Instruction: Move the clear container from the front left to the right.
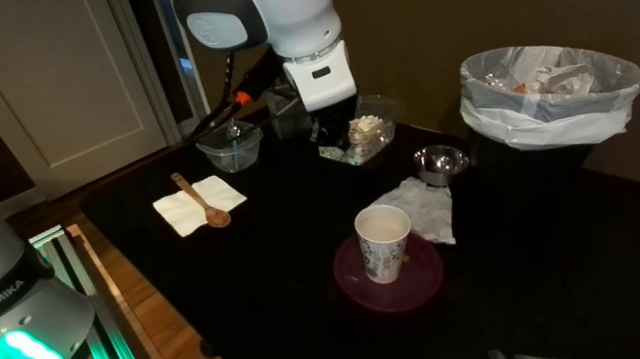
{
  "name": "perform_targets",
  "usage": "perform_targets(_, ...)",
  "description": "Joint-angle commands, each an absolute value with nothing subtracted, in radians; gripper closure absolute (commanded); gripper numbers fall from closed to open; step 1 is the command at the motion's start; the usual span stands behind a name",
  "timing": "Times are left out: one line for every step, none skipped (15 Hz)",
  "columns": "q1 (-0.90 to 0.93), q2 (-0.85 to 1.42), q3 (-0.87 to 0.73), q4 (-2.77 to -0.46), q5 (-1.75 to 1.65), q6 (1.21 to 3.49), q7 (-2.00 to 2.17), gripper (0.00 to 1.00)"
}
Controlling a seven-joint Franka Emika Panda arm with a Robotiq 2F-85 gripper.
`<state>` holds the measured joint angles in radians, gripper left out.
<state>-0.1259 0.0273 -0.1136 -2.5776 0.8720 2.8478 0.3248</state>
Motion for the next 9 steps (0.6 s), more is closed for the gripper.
perform_targets(-0.094, 0.115, -0.097, -2.571, 0.85, 2.922, 0.472, 0.99)
perform_targets(-0.089, 0.13, -0.097, -2.567, 0.851, 2.925, 0.499, 0.99)
perform_targets(-0.082, 0.144, -0.094, -2.562, 0.867, 2.923, 0.523, 0.99)
perform_targets(-0.075, 0.16, -0.092, -2.555, 0.877, 2.919, 0.545, 0.99)
perform_targets(-0.07, 0.179, -0.086, -2.543, 0.9, 2.921, 0.562, 0.99)
perform_targets(-0.074, 0.195, -0.077, -2.528, 0.926, 2.91, 0.569, 0.99)
perform_targets(-0.078, 0.209, -0.069, -2.512, 0.953, 2.905, 0.571, 0.99)
perform_targets(-0.082, 0.23, -0.062, -2.491, 0.978, 2.905, 0.574, 0.99)
perform_targets(-0.083, 0.247, -0.056, -2.476, 0.998, 2.91, 0.572, 0.99)
